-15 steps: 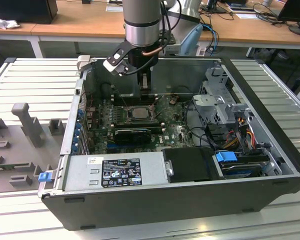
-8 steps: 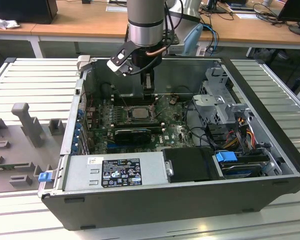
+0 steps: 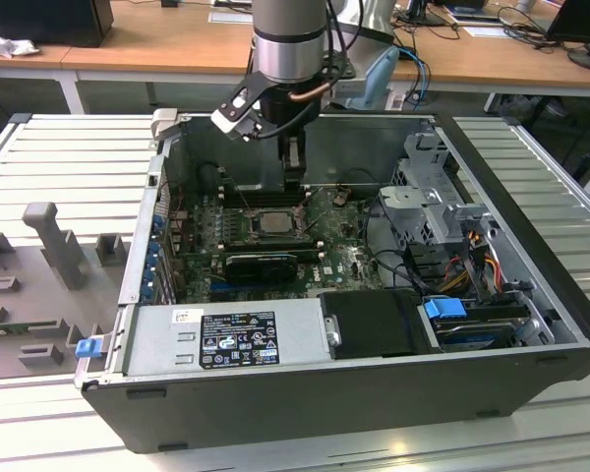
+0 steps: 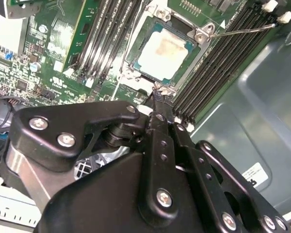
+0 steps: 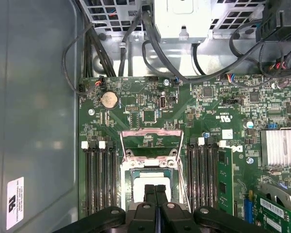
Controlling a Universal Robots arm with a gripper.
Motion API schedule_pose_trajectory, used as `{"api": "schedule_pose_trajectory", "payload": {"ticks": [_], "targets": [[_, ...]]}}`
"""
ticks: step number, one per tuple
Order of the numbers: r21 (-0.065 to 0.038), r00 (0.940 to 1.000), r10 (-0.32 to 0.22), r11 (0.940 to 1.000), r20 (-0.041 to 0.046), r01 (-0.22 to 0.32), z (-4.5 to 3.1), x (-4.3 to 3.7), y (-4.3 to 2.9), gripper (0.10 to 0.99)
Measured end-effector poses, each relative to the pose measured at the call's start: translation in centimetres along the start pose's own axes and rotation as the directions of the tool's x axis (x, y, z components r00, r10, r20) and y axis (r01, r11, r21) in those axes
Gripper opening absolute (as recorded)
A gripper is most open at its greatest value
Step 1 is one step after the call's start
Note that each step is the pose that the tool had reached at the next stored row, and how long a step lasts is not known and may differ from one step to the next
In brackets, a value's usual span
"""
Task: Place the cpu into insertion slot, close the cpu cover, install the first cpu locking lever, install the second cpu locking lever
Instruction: 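Close the cpu cover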
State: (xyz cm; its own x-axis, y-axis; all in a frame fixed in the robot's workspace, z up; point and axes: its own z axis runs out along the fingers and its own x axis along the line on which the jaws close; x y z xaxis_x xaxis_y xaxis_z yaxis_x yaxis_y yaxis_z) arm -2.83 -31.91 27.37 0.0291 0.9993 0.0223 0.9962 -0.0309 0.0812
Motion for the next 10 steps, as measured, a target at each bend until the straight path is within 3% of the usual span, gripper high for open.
{"api": "schedule_pose_trajectory", "payload": {"ticks": [5, 10], "targets": [[0.002, 1.0, 0.0, 1.0, 0.0001, 0.0, 0.11, 0.03, 0.94, 0.106], [0.003, 1.0, 0.0, 1.0, 0.0, 0.0, 0.88, 0.06, 2.59, 0.106]]}}
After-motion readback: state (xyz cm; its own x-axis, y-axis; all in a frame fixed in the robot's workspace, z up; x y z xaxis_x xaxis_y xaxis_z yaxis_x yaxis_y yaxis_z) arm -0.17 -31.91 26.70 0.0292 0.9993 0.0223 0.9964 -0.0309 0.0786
